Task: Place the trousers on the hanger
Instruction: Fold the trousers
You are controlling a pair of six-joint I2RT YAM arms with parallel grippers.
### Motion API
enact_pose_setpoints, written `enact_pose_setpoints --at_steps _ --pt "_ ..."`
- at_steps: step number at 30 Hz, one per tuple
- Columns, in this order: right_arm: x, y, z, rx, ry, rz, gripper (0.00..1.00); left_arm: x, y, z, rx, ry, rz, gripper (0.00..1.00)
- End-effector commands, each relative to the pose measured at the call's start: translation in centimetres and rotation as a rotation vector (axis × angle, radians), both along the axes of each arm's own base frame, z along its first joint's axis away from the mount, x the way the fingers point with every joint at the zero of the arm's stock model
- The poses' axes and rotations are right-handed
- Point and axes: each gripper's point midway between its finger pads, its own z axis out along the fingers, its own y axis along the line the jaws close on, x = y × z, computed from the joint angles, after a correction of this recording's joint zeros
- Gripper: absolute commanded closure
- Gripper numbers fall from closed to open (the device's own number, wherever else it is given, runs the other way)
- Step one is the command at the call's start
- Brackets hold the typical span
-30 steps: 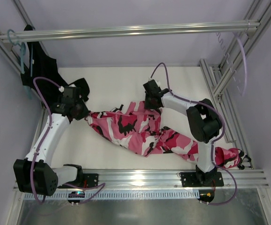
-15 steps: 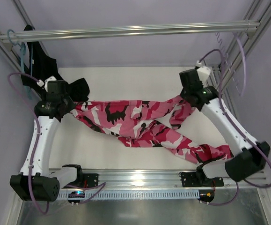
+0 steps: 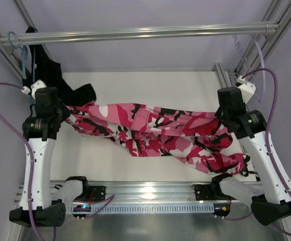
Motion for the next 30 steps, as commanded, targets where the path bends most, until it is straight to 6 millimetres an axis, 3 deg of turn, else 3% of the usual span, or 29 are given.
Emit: enact_pose_setpoints --at_steps 1,2,3,4,6,7,11,13,15,16,17,19,20,24,30 --pt "2.8 3.3 -1.8 0.036 0.057 0.199 0.96 -0.9 1.6 3.4 0.044 -0.115 0.068 1.0" --pt "3.9 4.7 -3.1 0.056 0.088 0.262 0.96 -1.2 1.7 3.3 0.05 -0.114 0.071 1.0" --pt "5.9 7.9 -4.6 0.128 0.106 0.393 0.96 -1.2 1.9 3.2 0.056 -0.109 0.078 1.0" --pt "6.8 9.3 -6.3 0.149 0.134 0.449 0.96 -1.4 2.0 2.8 0.066 -0.095 0.082 1.0" --pt "8.7 12.4 -7.4 0.156 0.134 0.6 0.96 -1.7 2.5 2.5 0.083 -0.082 0.1 1.0" --pt "9.6 14.3 -9.4 0.149 0.185 0.661 0.96 -1.7 2.5 2.1 0.084 -0.074 0.102 1.0" --pt "11.3 17.4 -13.2 0.116 0.285 0.767 0.83 -1.4 2.4 2.2 0.076 -0.089 0.097 1.0" --pt "11.3 16.0 -14.0 0.084 0.316 0.682 0.64 -1.1 2.2 2.1 0.072 -0.086 0.093 1.0" --pt "10.5 13.9 -14.5 0.061 0.334 0.571 0.54 -0.8 2.1 1.9 0.065 -0.084 0.083 1.0" --pt "10.4 12.3 -13.5 0.085 0.293 0.425 0.5 -0.7 2.0 1.9 0.062 -0.084 0.08 1.0" --pt "9.2 10.2 -13.9 0.093 0.328 0.313 0.49 -0.6 2.0 1.8 0.062 -0.082 0.079 1.0" --pt "7.3 7.6 -13.9 0.142 0.331 0.08 0.48 -0.4 1.9 1.5 0.058 -0.083 0.076 1.0" --pt "5.4 6.6 -13.9 0.222 0.332 -0.099 0.48 -0.4 1.8 1.4 0.054 -0.084 0.075 1.0" --pt "1.9 6.8 -14.7 0.384 0.391 -0.339 0.48 0.4 1.0 0.4 0.016 -0.088 0.044 1.0" --pt "0.6 7.8 -17.0 0.528 0.397 -0.474 0.41 1.0 0.2 -0.5 -0.014 -0.084 0.005 1.0"
